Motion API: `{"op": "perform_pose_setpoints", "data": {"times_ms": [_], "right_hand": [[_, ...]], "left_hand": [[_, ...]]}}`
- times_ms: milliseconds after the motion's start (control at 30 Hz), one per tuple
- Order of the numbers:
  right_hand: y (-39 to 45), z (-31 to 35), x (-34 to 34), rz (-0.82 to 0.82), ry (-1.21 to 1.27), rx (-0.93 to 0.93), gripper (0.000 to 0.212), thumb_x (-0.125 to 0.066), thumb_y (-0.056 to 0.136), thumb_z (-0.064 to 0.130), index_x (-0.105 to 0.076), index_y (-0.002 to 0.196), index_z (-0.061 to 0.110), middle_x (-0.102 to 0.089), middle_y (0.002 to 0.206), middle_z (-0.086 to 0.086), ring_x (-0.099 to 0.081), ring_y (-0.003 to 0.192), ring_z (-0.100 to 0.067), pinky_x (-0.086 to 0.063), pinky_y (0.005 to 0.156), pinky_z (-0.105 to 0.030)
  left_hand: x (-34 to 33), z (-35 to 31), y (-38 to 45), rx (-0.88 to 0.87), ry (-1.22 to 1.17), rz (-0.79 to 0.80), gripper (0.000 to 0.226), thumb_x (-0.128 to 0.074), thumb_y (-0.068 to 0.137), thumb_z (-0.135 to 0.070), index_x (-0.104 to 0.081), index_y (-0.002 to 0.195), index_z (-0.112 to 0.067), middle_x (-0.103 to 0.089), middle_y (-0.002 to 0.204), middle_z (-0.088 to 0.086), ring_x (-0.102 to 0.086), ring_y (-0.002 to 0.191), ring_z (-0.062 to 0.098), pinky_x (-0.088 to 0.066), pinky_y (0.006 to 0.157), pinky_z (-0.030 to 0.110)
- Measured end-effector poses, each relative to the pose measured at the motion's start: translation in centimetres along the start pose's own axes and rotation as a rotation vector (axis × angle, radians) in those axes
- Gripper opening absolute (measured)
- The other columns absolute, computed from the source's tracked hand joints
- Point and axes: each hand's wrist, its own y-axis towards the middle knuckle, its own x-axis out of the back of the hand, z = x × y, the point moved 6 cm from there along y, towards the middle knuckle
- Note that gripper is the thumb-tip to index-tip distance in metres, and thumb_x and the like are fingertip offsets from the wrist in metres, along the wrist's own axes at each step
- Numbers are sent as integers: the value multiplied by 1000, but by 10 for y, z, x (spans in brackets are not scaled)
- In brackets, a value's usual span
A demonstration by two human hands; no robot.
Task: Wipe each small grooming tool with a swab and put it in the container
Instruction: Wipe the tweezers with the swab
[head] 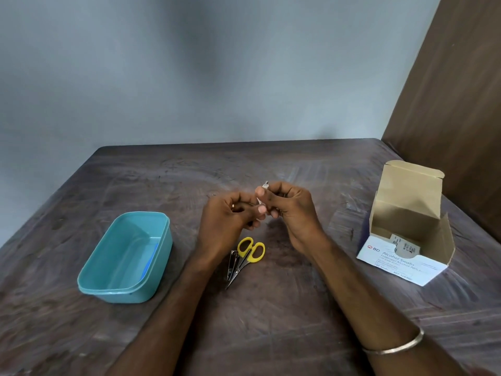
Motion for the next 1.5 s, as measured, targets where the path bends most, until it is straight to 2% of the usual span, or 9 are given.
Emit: {"op": "perform_pose_setpoints", "data": {"times_ms": [433, 567, 767, 867, 967, 1133, 1300, 1433, 1500], "right_hand": [[1, -4, 0, 43, 13, -32, 16, -82, 73, 31, -74, 73, 16, -67, 72, -5, -44, 57, -15, -39, 55, -25], [1, -3, 2, 32, 14, -32, 17, -81, 71, 31, -74, 75, 16, -70, 72, 0, -46, 57, -12, -42, 53, -19], [0, -1, 3, 2, 27, -38, 14, -81, 73, 23, -72, 78, 12, -68, 66, 4, -48, 53, -12, -43, 56, -27], [0, -3, 5, -12, 12, -49, 10, -80, 79, 16, -71, 80, 11, -67, 65, 3, -50, 51, -14, -43, 53, -26], [0, -4, 2, -1, 42, -71, 14, -82, 74, 21, -71, 79, 13, -70, 72, -3, -54, 51, -15, -47, 51, -25], [-1, -6, -1, 30, 116, -111, 22, -82, 69, 25, -71, 82, 11, -68, 76, -13, -62, 57, -23, -50, 49, -29], [-1, -7, 2, 23, 148, -134, 16, -78, 80, 13, -71, 93, 8, -74, 87, -16, -68, 59, -24, -55, 51, -31], [-1, -4, 3, 44, 126, -122, 26, -70, 88, 3, -67, 114, 9, -76, 91, -19, -72, 68, -28, -60, 59, -35], [-2, -4, 2, 48, 111, -127, 21, -68, 90, 1, -69, 110, 7, -77, 92, -18, -74, 74, -31, -61, 61, -35]], "left_hand": [[-2, -2, -1, 13, -4, 67, 11, -59, 93, 4, -70, 95, 6, -71, 76, 21, -67, 59, 20, -56, 57, 25], [-1, -3, -3, 57, -32, 88, 12, -57, 94, 3, -69, 97, 4, -72, 77, 20, -68, 60, 21, -57, 58, 27], [4, -6, -6, 140, -23, 60, 11, -62, 92, 0, -68, 100, 4, -72, 81, 24, -68, 63, 25, -58, 59, 29], [7, -6, -10, 155, 35, 40, 8, -64, 91, -1, -69, 96, 2, -73, 78, 21, -68, 62, 24, -58, 58, 27], [12, -6, -13, 173, 80, 15, 4, -66, 89, -1, -69, 90, -4, -72, 70, 11, -67, 59, 22, -58, 57, 29], [28, -14, -20, 158, 356, -79, 11, -70, 88, -6, -68, 82, -16, -72, 69, 5, -66, 57, 16, -60, 67, 39], [60, -47, -37, 66, 662, -265, 5, -74, 85, -26, -76, 86, -22, -76, 78, -3, -70, 72, 13, -58, 76, 37], [93, -79, -56, 69, 800, -417, 10, -72, 87, -28, -79, 92, -22, -75, 84, -6, -59, 67, 1, -43, 62, 19], [116, -83, -62, 136, 886, -469, 8, -73, 84, -27, -80, 84, -23, -76, 79, -4, -61, 66, 7, -43, 62, 24]]}}
